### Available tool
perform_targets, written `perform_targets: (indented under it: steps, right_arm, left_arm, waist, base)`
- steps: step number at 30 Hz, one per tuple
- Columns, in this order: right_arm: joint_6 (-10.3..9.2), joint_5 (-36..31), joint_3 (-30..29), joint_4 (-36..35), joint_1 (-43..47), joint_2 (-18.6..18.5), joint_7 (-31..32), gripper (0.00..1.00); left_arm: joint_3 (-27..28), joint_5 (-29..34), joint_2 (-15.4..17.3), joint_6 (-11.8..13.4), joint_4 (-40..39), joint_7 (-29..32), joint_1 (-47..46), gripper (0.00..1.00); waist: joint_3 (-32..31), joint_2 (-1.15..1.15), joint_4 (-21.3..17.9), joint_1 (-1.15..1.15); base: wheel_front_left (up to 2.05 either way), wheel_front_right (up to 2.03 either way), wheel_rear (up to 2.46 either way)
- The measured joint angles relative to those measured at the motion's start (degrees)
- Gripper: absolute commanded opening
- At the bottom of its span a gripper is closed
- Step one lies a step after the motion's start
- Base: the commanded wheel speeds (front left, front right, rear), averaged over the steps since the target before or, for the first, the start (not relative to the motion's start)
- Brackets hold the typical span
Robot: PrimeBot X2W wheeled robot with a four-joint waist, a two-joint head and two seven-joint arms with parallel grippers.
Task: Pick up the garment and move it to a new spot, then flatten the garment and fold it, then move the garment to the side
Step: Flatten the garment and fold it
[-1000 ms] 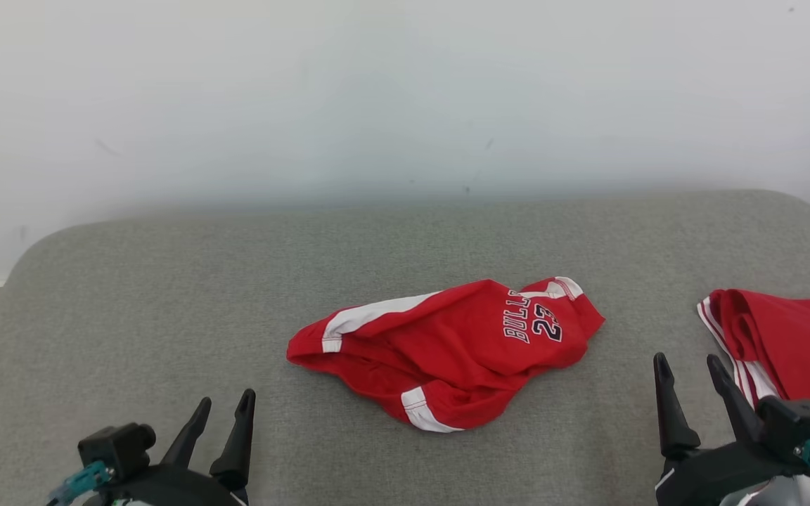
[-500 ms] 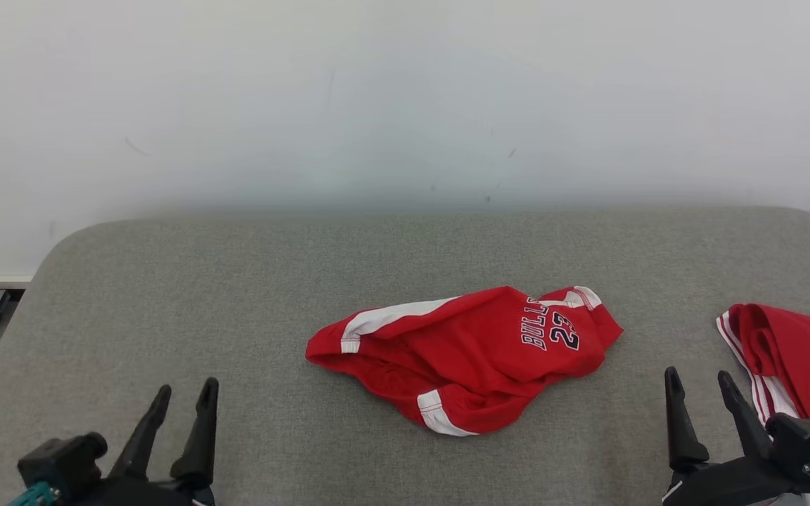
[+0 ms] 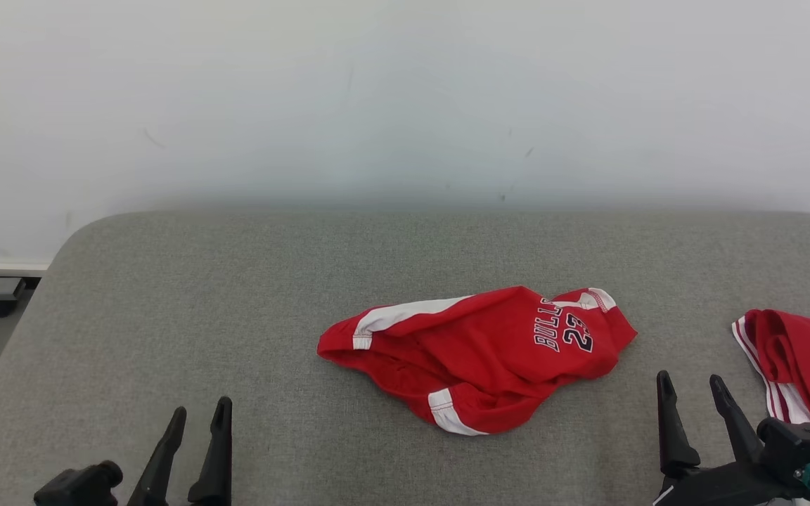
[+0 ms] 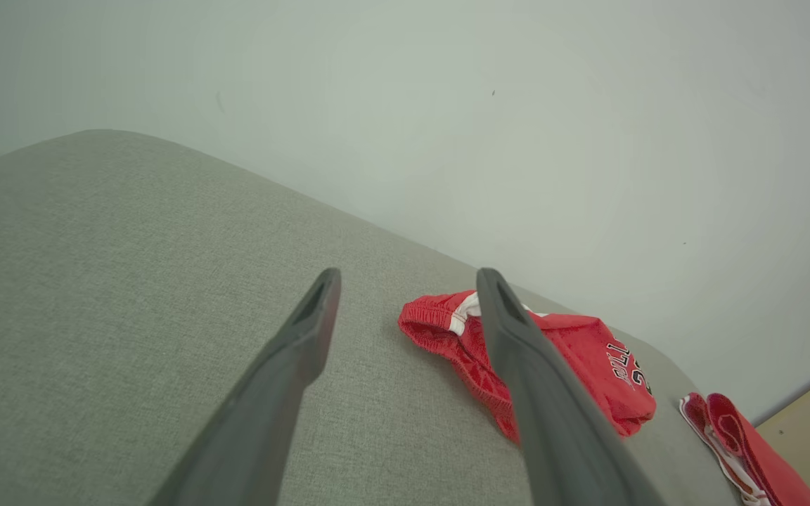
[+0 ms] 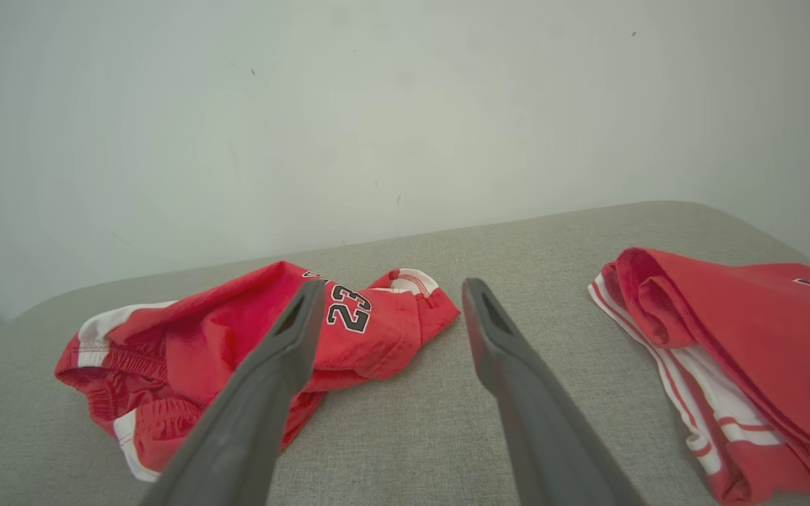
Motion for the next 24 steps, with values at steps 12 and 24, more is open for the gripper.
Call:
perform_targets:
  steps: [12,24]
  right_arm:
    - [0.00,0.00,0.55,0.33,-0.99,0.03,0.52,1.00]
    - [0.00,-0.01,0.59,0.42,-1.01,0.04,0.52,1.00]
  left_arm:
    - [-1.49,8.65,3.54,0.00,2.71,3.99,0.57,1.00]
    - [0.04,10.21,2.20,0.00,2.52,6.46,0.54,1.00]
  waist:
    - [1.06,0.00,-0.34,0.00]
    - [1.65,0.00,-0.95,0.00]
  base:
    - [0.00,0.00,0.00]
    - [0.00,0.00,0.00]
